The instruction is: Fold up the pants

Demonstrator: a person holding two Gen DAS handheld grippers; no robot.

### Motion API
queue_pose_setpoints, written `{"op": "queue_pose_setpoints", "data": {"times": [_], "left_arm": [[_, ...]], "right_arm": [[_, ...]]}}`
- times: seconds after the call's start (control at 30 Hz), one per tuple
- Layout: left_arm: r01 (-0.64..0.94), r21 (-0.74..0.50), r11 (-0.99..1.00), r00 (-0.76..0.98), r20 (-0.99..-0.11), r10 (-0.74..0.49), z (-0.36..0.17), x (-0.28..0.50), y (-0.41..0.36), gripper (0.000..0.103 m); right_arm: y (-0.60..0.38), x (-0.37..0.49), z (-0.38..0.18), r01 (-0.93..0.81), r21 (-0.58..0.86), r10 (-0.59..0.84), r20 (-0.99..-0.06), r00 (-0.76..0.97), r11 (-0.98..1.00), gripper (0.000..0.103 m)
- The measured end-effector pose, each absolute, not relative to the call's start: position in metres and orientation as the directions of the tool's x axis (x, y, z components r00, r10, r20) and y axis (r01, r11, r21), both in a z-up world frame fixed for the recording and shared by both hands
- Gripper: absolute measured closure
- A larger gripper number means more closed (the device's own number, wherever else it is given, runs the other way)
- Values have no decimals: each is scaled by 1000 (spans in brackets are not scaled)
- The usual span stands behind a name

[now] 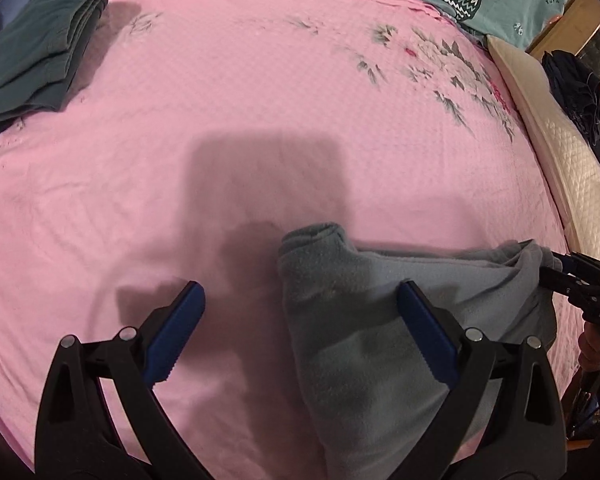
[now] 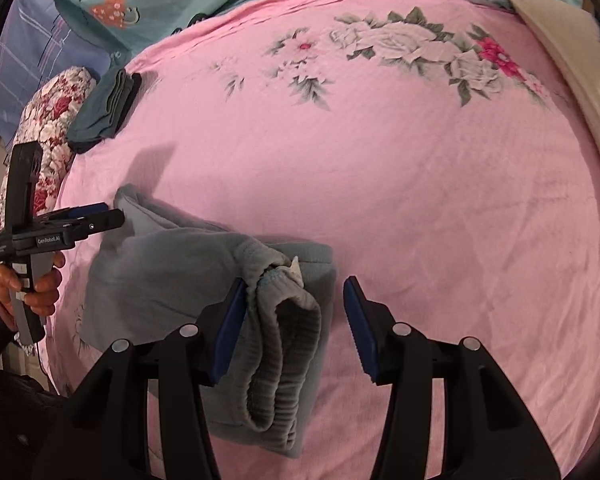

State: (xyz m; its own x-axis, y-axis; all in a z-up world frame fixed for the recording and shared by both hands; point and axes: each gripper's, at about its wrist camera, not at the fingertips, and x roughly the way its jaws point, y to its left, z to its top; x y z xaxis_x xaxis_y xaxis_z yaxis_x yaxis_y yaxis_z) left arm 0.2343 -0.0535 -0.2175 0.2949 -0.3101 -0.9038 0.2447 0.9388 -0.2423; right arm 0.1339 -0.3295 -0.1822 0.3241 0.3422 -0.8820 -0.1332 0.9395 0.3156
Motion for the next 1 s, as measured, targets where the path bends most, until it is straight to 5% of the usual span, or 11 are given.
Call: {"op": "queue_pose_setpoints", "data": {"times": [0.1,0.17,0.27,0.33,0.63,0.73,1.0], "left_arm": [[270,-241,932,297,-900,-318,-217,238,-58,5],[287,-234,929,303,-898,-319,-218,239,-61,6],[324,-216,921,320,-891,-321,-216,236,-70,19],[342,-222,913,321,-886,-335,-214,234,-74,38],[349,-175,921,365,-879,-306,-207,225,-85,71],[362,-131,923,397,-874,-280,-201,219,-89,81],[319,-82,944,504,-829,-242,-179,195,-79,84]], "right_arm": [[-330,138,-191,-148,357,386,-870,307,922,52],[-332,140,-196,-147,383,410,-863,296,912,43],[-334,141,-197,-152,418,445,-842,305,896,41],[-334,140,-196,-154,416,444,-843,305,896,42],[-330,140,-192,-166,413,445,-840,310,896,76],[-325,138,-186,-186,386,428,-842,329,903,79],[-313,125,-156,-225,332,398,-818,416,916,80]]}}
